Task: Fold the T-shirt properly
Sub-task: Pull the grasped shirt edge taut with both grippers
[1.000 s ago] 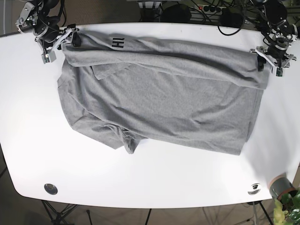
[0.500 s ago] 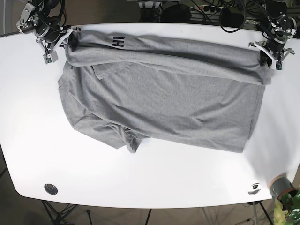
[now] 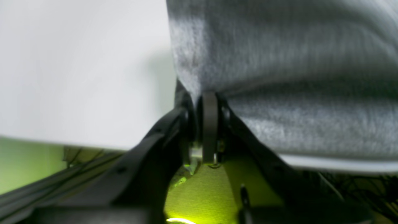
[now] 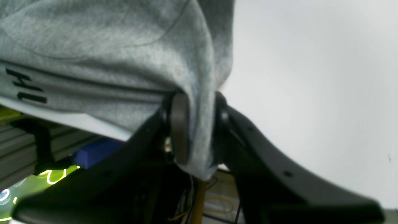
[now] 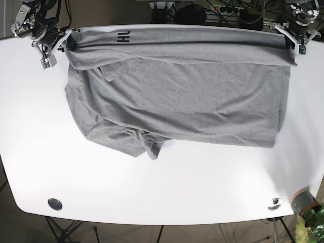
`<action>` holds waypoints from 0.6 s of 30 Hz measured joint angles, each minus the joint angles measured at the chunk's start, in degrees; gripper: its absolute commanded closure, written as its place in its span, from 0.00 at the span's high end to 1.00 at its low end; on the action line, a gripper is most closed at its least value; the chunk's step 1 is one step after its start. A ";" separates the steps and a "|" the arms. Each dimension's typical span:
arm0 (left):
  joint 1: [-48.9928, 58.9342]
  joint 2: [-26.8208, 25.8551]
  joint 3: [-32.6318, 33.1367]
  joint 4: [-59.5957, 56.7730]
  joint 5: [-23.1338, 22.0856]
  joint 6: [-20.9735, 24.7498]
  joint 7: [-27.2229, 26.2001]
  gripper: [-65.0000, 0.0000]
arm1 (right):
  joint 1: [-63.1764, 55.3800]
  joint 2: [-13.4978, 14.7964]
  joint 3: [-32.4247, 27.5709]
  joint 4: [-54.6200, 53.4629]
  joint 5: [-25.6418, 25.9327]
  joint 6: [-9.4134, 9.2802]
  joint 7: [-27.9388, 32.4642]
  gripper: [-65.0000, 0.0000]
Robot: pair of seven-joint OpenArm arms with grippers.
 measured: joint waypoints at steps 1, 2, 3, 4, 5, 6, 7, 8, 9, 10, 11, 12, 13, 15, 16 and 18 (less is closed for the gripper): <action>0.22 0.04 0.09 0.35 0.11 -0.02 0.02 0.05 | -0.28 -0.02 0.00 0.00 -0.02 0.00 0.00 0.18; 0.46 -0.04 0.13 0.52 0.07 -0.24 0.20 0.05 | -0.42 -0.02 0.00 0.00 0.00 0.02 -0.02 0.18; 0.66 -0.04 0.20 0.70 0.07 -0.26 0.20 0.05 | -0.50 -0.02 0.00 0.00 -0.04 0.00 -0.04 0.19; 0.94 -0.02 0.20 0.90 -0.04 -0.24 0.17 0.06 | -0.55 0.07 -0.02 0.00 -0.02 0.00 -0.07 0.22; 1.16 -0.02 0.20 1.09 0.04 -0.24 0.28 0.09 | -0.61 0.35 -0.04 0.00 0.07 0.00 -0.04 0.27; 1.42 0.02 0.13 1.38 0.15 -0.24 0.68 0.14 | -0.63 0.79 -0.13 0.00 0.26 0.02 -0.15 0.34; 1.44 0.04 0.15 1.84 0.17 -0.24 1.68 0.20 | -0.79 1.18 -0.13 0.09 0.42 0.02 -0.04 0.44; 1.42 0.11 0.15 2.49 0.20 -0.22 3.10 0.24 | -1.03 1.60 -0.09 0.50 0.55 0.00 0.02 0.49; 1.31 0.15 0.15 3.06 0.11 -0.24 4.24 0.31 | -1.14 1.84 0.04 1.05 0.72 -0.02 0.00 0.58; 1.03 0.17 0.22 3.96 0.15 -0.26 6.36 0.37 | -1.44 1.88 0.33 2.23 -0.04 -0.15 -0.24 0.67; 0.59 0.13 0.28 4.92 0.15 -0.26 8.04 0.41 | -1.73 1.84 0.63 3.89 -0.35 -0.22 -0.26 0.74; -0.09 0.07 0.28 5.90 0.17 -0.26 9.57 0.44 | -2.29 1.84 0.70 5.22 -0.15 -0.20 -0.28 0.78; -0.70 0.00 0.24 6.75 0.17 -0.26 11.10 0.46 | -2.51 1.86 0.63 6.49 -0.17 -0.13 -0.22 0.82; -2.21 -0.15 0.22 9.05 0.13 -0.22 12.76 0.47 | -2.82 1.60 0.63 9.20 0.70 -0.15 -0.11 0.82; -2.89 -0.22 0.22 10.14 0.00 -0.28 13.09 0.47 | -2.80 1.55 0.57 9.88 0.76 -0.13 0.00 0.82; -4.00 -0.17 0.26 12.20 -0.07 -0.24 13.66 0.47 | -2.78 1.55 0.57 10.45 0.72 -0.13 0.00 0.80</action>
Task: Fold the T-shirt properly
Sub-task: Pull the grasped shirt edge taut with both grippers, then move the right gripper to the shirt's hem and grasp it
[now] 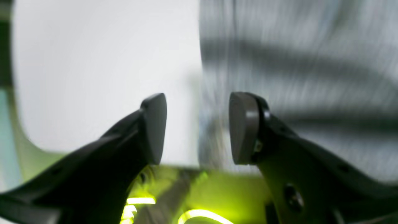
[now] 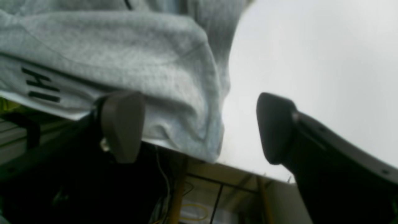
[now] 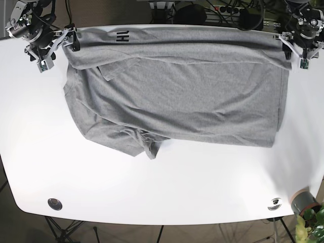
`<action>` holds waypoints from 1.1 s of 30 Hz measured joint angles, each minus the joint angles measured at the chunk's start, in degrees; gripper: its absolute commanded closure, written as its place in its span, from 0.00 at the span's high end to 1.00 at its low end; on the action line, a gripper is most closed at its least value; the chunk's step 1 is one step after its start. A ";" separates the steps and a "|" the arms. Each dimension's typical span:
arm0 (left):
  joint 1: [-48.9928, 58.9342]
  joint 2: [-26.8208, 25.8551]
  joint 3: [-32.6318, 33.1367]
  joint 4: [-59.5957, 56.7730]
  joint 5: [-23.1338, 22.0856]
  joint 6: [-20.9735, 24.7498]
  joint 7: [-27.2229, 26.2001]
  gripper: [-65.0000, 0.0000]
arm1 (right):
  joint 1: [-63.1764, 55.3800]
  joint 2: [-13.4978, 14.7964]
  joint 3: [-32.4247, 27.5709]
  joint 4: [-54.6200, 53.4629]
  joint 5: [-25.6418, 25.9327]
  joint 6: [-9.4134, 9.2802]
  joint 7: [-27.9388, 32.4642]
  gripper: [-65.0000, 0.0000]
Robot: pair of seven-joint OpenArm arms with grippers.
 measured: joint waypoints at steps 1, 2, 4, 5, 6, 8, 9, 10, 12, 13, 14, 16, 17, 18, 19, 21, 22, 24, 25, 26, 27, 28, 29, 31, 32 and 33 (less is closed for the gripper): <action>-0.44 -0.09 0.02 0.76 -0.07 -0.07 -0.11 0.47 | 0.11 0.00 -0.02 0.04 -0.02 0.00 0.00 0.79; -0.87 -0.09 0.07 1.55 -0.02 -0.02 0.11 0.47 | 0.46 0.00 -0.02 0.04 -0.11 -0.02 -0.22 0.79; -1.84 -0.11 0.04 2.60 0.02 -0.04 0.46 0.47 | 1.42 -0.04 -0.04 -0.02 -0.37 0.02 -0.63 0.79; -2.47 -0.09 0.07 2.80 0.07 -0.02 0.74 0.47 | 2.19 -0.11 -0.07 -0.11 -0.76 0.00 -0.61 0.79; -3.48 -0.09 0.11 2.89 0.15 -0.02 0.85 0.47 | 3.45 -0.22 -0.15 -0.22 -1.14 -0.02 -0.57 0.79; -5.22 -0.07 0.17 2.89 0.28 -0.04 0.92 0.47 | 5.31 -0.17 -0.42 -0.28 -1.09 0.00 -0.50 0.79; -6.47 -0.04 0.26 2.84 0.33 -0.02 0.90 0.47 | 6.60 -0.22 -0.42 -0.39 -1.03 0.00 -0.28 0.79; -7.54 -0.02 0.26 2.82 0.35 -0.04 0.70 0.47 | 7.76 -0.20 -0.46 -0.76 -0.96 0.00 0.02 0.79; -9.57 0.00 0.26 2.69 0.46 -0.04 0.76 0.47 | 9.94 -0.17 -0.52 -2.78 -0.52 0.02 0.00 0.79; -10.51 -0.02 0.26 2.56 0.44 -0.04 0.68 0.47 | 11.19 -0.24 -0.76 -4.02 -1.11 -0.04 -0.17 0.79; -11.34 -0.04 0.26 2.23 0.48 0.00 0.66 0.47 | 12.24 -0.17 -0.98 -5.33 -1.36 -0.02 -0.37 0.79; -13.07 -0.04 0.79 0.90 0.59 0.00 0.74 0.47 | 14.29 0.00 -1.92 -8.07 -1.36 -0.02 -0.52 0.79; -13.73 -0.11 1.31 0.35 0.81 0.07 0.85 0.47 | 15.21 0.09 -2.25 -8.94 -1.40 -0.02 -0.63 0.77; -14.53 -0.35 2.21 -0.61 0.92 0.17 1.20 0.47 | 16.48 0.15 -2.69 -10.34 -1.25 0.00 -0.59 0.76; -15.56 -0.70 3.02 -1.40 0.74 -0.17 1.29 0.47 | 18.03 0.13 -3.17 -11.58 -1.33 0.00 -0.57 0.74; -16.76 -0.98 3.87 -1.95 0.70 -0.22 1.09 0.47 | 20.09 0.20 -4.00 -13.40 -1.14 0.02 -0.48 0.71; -17.53 -1.11 4.04 -2.10 0.63 -0.20 1.07 0.47 | 21.33 0.35 -4.81 -14.75 -1.14 -0.09 -0.09 0.69; -18.18 -1.20 4.20 -2.08 0.66 0.04 0.72 0.47 | 23.47 0.48 -5.97 -16.79 -1.09 -1.29 -0.02 0.66; -18.49 -1.18 4.28 -2.10 0.63 -0.02 0.74 0.47 | 24.90 0.79 -6.88 -18.32 -1.16 -2.05 -0.02 0.66; -18.60 -1.11 4.28 -2.10 0.63 -0.04 0.72 0.47 | 26.10 1.16 -7.82 -19.30 -1.31 -2.62 0.09 0.66; -18.75 -1.09 4.28 -2.12 0.74 -0.04 0.87 0.47 | 27.19 1.70 -8.94 -20.26 -1.33 -2.62 0.26 0.66; -19.04 -1.11 4.28 -2.23 1.05 -0.02 1.18 0.47 | 28.87 2.64 -10.91 -21.90 -1.57 -3.50 0.92 0.66; -19.15 -1.11 4.24 -2.25 1.03 0.00 1.11 0.47 | 30.80 2.95 -12.52 -23.45 -1.44 -4.35 1.55 0.66; -19.41 -1.09 4.26 -2.25 0.90 -0.02 1.11 0.47 | 33.97 3.37 -14.38 -26.38 -1.07 -5.86 3.43 0.66; -19.43 -1.07 4.28 -2.25 0.87 -0.02 1.09 0.47 | 35.74 3.30 -15.13 -28.11 -1.05 -7.08 4.59 0.66; -19.41 -1.05 4.31 -2.27 0.85 -0.02 1.11 0.47 | 36.89 3.48 -15.52 -29.55 -0.96 -7.65 5.68 0.66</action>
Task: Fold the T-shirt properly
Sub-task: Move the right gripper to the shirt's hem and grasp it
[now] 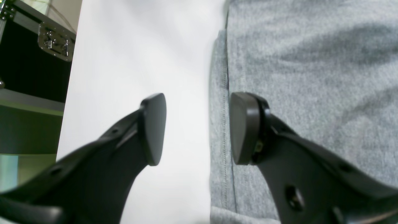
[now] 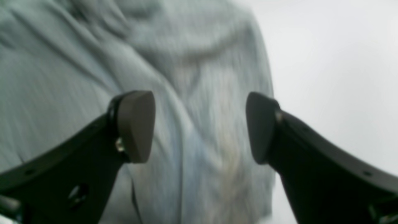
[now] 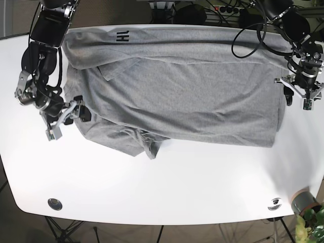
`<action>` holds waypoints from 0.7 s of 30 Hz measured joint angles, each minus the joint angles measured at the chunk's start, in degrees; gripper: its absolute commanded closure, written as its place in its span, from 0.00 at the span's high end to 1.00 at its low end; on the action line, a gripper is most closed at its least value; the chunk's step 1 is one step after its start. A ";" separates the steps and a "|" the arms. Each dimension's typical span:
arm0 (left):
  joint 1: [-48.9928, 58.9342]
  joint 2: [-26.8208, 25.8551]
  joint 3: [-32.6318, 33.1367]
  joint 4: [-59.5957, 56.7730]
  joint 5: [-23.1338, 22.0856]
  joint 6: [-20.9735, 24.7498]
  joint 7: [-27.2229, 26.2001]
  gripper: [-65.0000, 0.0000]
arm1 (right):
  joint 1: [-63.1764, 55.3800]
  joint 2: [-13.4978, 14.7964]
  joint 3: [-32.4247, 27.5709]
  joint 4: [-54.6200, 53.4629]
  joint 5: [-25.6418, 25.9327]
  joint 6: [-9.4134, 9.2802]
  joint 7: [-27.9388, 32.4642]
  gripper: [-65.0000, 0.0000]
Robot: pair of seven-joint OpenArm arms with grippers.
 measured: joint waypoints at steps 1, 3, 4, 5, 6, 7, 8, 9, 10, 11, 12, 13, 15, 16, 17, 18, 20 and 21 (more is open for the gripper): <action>0.00 0.00 0.02 0.00 0.00 0.00 -0.02 0.47 | 1.18 0.22 -0.70 -1.64 0.09 -0.61 1.09 0.66; 0.35 -0.09 -0.04 0.00 0.07 0.02 0.00 0.47 | 3.85 1.07 -2.67 -5.57 -0.55 -1.77 2.08 0.66; 0.39 -0.09 -0.07 0.00 0.15 0.04 0.04 0.47 | 4.96 1.77 -3.74 -7.56 -0.48 -1.66 3.02 0.66; 0.52 -0.04 -0.07 0.00 0.17 0.02 0.00 0.47 | 6.51 2.54 -5.35 -10.25 -0.55 -1.68 4.52 0.66; 0.66 -0.04 -0.09 0.00 0.11 0.00 0.00 0.47 | 7.67 2.84 -6.38 -12.15 -0.68 -1.79 5.75 0.66; 0.68 0.00 -0.07 0.00 0.15 0.00 0.00 0.47 | 8.74 3.41 -7.45 -14.14 -0.24 -1.73 7.54 0.66; 0.72 0.07 -0.07 -0.11 0.00 0.00 -0.04 0.47 | 10.10 4.04 -9.14 -16.74 -0.13 -2.21 9.68 0.66; 0.90 0.04 -0.07 -0.28 -0.20 0.02 -0.09 0.47 | 11.30 4.31 -10.27 -18.69 -0.57 -2.82 10.62 0.66; 1.03 -0.07 -0.04 -0.57 -0.20 0.00 -0.22 0.47 | 12.52 4.90 -11.91 -21.14 -0.46 -2.82 12.39 0.66; 1.20 -0.07 -0.07 -0.81 -0.20 0.00 -0.20 0.47 | 13.33 5.09 -13.07 -22.69 -0.55 -2.99 13.49 0.66; 1.25 -0.09 -0.11 -0.98 -0.15 0.02 -0.17 0.47 | 13.84 5.31 -13.97 -23.87 -0.39 -2.91 14.80 0.66; 1.42 -0.11 -0.35 -1.38 -0.15 0.00 -0.15 0.47 | 14.53 5.42 -15.41 -25.68 -0.17 -2.93 16.72 0.66; 1.68 -0.07 -0.42 -1.68 0.02 0.00 0.02 0.47 | 15.72 5.44 -17.94 -29.31 -0.13 -2.86 19.04 0.66; 1.64 -0.07 -0.39 -1.81 0.02 0.02 0.02 0.47 | 16.13 5.64 -18.99 -30.60 -0.13 -2.80 20.09 0.66; 1.62 -0.04 -0.39 -1.84 0.02 0.00 0.02 0.47 | 16.55 5.70 -20.35 -32.06 -0.20 -2.97 20.61 0.66; 1.60 -0.04 -0.39 -1.84 0.00 0.00 0.00 0.47 | 16.70 5.64 -21.24 -33.11 -0.55 -3.10 21.38 0.66; 1.44 -0.04 -0.39 -1.84 -0.11 0.02 -0.07 0.47 | 16.68 5.60 -22.47 -34.21 -0.55 -3.13 23.15 0.66; 1.46 -0.07 -0.39 -1.84 -0.20 0.00 -0.07 0.47 | 16.65 5.57 -23.08 -34.86 -0.37 -2.91 24.44 0.66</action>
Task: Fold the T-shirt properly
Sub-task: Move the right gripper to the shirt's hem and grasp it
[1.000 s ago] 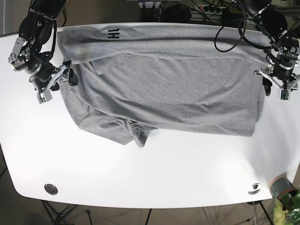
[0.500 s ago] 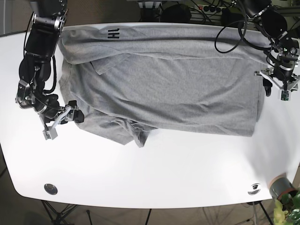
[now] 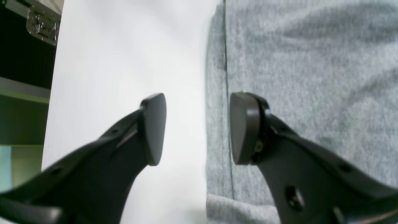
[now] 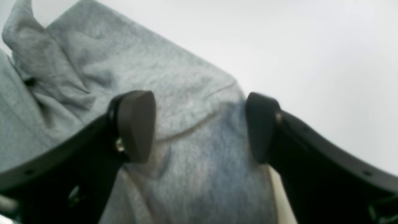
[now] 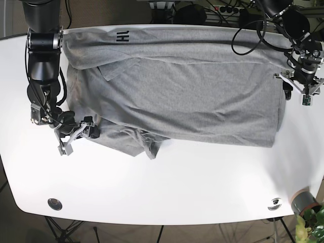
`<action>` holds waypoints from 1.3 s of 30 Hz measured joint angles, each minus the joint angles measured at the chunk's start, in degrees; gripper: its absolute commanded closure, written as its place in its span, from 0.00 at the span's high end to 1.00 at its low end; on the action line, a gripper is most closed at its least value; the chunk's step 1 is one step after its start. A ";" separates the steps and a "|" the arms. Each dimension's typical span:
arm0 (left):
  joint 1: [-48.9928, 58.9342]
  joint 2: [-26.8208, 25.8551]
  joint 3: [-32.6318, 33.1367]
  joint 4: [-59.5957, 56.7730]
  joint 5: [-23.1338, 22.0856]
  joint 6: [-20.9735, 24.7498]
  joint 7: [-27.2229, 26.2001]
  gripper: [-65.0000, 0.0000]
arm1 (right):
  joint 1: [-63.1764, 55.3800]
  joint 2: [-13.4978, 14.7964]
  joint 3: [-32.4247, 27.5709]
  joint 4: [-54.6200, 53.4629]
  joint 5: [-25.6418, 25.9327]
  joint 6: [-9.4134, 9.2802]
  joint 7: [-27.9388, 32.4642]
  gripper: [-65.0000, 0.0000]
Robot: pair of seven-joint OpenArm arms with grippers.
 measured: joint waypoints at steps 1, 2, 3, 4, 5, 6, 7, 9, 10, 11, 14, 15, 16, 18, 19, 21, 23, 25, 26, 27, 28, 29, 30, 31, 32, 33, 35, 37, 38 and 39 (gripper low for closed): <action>0.02 0.00 0.00 0.00 0.04 0.00 0.07 0.47 | 0.04 -0.02 -0.33 -0.55 0.31 0.00 0.87 0.65; 0.02 0.00 0.00 0.00 0.15 0.00 0.09 0.47 | 0.26 -0.02 -0.74 -1.22 0.37 0.04 1.62 0.65; 0.04 -0.02 0.02 -0.02 0.13 0.00 0.07 0.47 | 0.42 -0.15 -0.94 -1.70 0.39 0.04 1.84 0.65; 0.04 -0.04 0.07 0.00 0.15 0.00 0.07 0.47 | 0.48 -0.24 -0.96 -1.84 0.42 0.04 2.03 0.65; 0.02 -0.11 0.09 0.00 0.15 0.00 0.07 0.47 | 0.50 -0.42 -1.09 -1.97 0.44 0.02 2.54 0.65; -0.04 -0.15 0.13 0.00 0.15 0.02 0.07 0.47 | 0.48 -0.66 -1.27 -1.99 0.42 0.00 2.75 0.65; -0.09 -0.15 0.13 0.00 0.13 0.02 0.02 0.47 | 0.37 -0.81 -1.29 -1.97 0.42 0.00 2.75 0.65; -0.15 -0.17 0.13 -0.02 0.04 0.02 0.04 0.47 | 0.09 -1.11 -1.44 -1.88 0.74 0.07 3.21 0.65; -0.17 -0.17 0.13 -0.04 0.04 0.00 0.07 0.47 | -0.15 -1.14 -1.44 -1.75 1.31 0.07 3.37 0.65; -0.17 -0.17 0.13 -0.04 0.04 0.00 0.07 0.47 | -0.28 -1.20 -1.46 -1.46 1.49 0.07 3.34 0.65; -0.20 -0.17 0.15 -0.09 0.04 0.02 0.04 0.47 | -0.76 -1.31 -1.46 -1.03 1.49 0.26 3.37 0.63; -0.20 -0.22 0.24 -0.31 0.04 0.02 0.04 0.47 | -0.76 -1.31 -1.46 -1.03 1.49 0.26 3.34 0.59; -0.35 -0.28 0.33 -0.70 0.04 0.00 0.04 0.47 | -0.76 -1.29 -1.46 -1.05 1.49 0.26 3.37 0.53; -1.97 -0.31 0.35 -2.23 0.22 0.00 0.07 0.48 | -0.79 -1.29 -1.46 -1.07 1.46 0.22 3.32 0.40; -2.60 -0.39 0.33 -2.84 0.35 0.02 0.04 0.48 | -0.81 -1.29 -1.46 -1.11 1.31 0.17 3.32 0.30; -4.17 -1.03 0.39 -4.90 1.79 -0.04 0.04 0.48 | -0.81 -1.31 -1.53 -1.20 1.22 -0.02 3.02 0.18; -5.51 -1.38 0.37 -6.05 3.52 0.02 -0.15 0.48 | -0.81 -1.36 -1.57 -1.22 1.03 -1.38 2.89 0.08; -7.06 -1.60 0.39 -7.39 4.96 0.04 -0.15 0.48 | -0.83 -1.40 -1.57 -1.22 1.05 -2.86 2.93 0.10; -7.61 -1.62 0.55 -7.91 5.27 0.04 -0.13 0.48 | -0.81 -1.40 -1.57 -1.20 1.05 -3.37 2.89 0.15; -8.15 -1.77 1.33 -8.68 5.81 0.09 -0.11 0.48 | -0.81 -1.38 -1.57 -1.14 1.05 -3.69 2.91 0.19; -8.48 -1.88 2.05 -9.11 6.25 0.28 -0.07 0.48 | -0.83 -1.38 -1.55 -0.92 1.05 -3.72 2.91 0.25; -8.61 -2.10 2.73 -9.38 6.25 0.26 -0.07 0.48 | -0.96 -1.33 -1.53 -0.46 1.01 -3.89 2.84 0.32; -8.63 -2.54 3.67 -9.57 6.12 0.09 -0.11 0.48 | -1.09 -1.29 -1.53 0.35 0.46 -3.89 2.64 0.38; -8.66 -2.73 4.22 -9.64 5.79 -0.26 -0.17 0.48 | -1.14 -1.27 -1.53 0.94 0.31 -3.91 2.49 0.48; -8.70 -3.15 4.94 -9.66 5.49 -0.22 -0.24 0.48 | -1.29 -1.18 -1.51 1.90 0.13 -4.59 2.25 0.56; -8.85 -3.37 5.11 -9.77 5.57 -0.20 -0.26 0.48 | -1.38 -1.07 -1.51 2.67 0.13 -4.52 2.25 0.60; -8.92 -3.74 5.44 -9.86 5.70 0.07 -0.22 0.48 | -1.42 -0.92 -1.51 3.50 0.20 -4.52 2.23 0.73; -8.92 -3.82 5.64 -9.86 5.84 0.04 -0.24 0.48 | -1.29 -0.61 -1.51 4.00 0.31 -4.48 2.29 0.80; -8.87 -3.80 5.73 -9.86 5.86 0.02 -0.15 0.48 | -1.27 -0.44 -1.51 4.00 0.24 -4.33 2.23 0.84; -8.76 -3.78 5.86 -9.86 5.86 0.02 -0.13 0.48 | -1.18 -0.20 -1.51 4.00 0.22 -4.33 2.23 0.87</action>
